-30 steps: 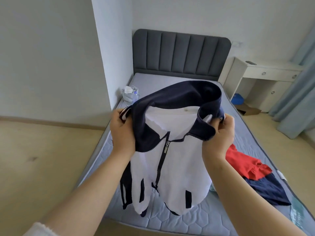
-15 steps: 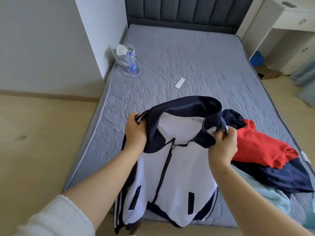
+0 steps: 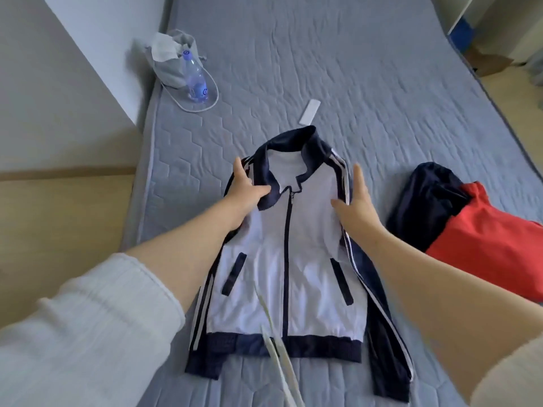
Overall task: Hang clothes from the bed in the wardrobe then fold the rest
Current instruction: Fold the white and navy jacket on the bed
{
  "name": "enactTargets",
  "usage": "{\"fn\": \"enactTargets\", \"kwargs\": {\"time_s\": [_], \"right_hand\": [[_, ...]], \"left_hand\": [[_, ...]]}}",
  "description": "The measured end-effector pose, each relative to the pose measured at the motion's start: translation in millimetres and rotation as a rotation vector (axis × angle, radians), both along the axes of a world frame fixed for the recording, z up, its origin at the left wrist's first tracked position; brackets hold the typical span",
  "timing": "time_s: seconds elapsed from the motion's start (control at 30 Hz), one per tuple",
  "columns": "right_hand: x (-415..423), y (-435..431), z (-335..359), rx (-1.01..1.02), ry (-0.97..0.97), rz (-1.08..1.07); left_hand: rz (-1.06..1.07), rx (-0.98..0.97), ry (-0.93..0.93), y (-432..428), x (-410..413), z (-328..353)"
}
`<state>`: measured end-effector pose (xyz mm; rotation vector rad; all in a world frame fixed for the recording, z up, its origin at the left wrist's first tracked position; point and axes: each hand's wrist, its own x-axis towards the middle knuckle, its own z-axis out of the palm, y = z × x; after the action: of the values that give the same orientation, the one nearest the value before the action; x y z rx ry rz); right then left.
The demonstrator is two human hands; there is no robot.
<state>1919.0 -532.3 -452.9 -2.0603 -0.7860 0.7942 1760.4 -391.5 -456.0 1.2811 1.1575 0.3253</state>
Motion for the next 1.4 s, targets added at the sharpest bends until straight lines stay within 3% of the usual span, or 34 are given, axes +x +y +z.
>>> {"fn": "enactTargets", "kwargs": {"time_s": [0.17, 0.43, 0.67, 0.77, 0.9, 1.07, 1.17, 1.4], "right_hand": [[-26, -40, -62, -0.256, 0.022, 0.086], [-52, -124, -135, -0.538, 0.139, 0.142], [-69, -186, -202, -0.759, -0.047, 0.718], [-76, -202, -231, -0.828, -0.205, 0.825], [-70, -214, -257, -0.856, -0.471, 0.855], [-47, -212, -262, -0.799, -0.572, 0.966], [-38, -211, -256, -0.776, -0.59, 0.974], [-10, -240, -235, -0.886, -0.571, 1.045]], "left_hand": [[-0.207, -0.081, 0.203, -39, -17, -49], [-0.362, -0.101, 0.43, -132, -47, -127], [-0.796, 0.159, 0.692, -214, -72, -214], [-0.982, 0.253, 0.866, -241, -76, -243], [-0.983, 0.487, 1.036, -256, -78, -265], [-0.921, 0.821, 0.999, -245, -79, -251], [-0.909, 0.602, 0.927, -241, -75, -246], [-1.021, 0.33, 0.743, -275, -56, -243]]}}
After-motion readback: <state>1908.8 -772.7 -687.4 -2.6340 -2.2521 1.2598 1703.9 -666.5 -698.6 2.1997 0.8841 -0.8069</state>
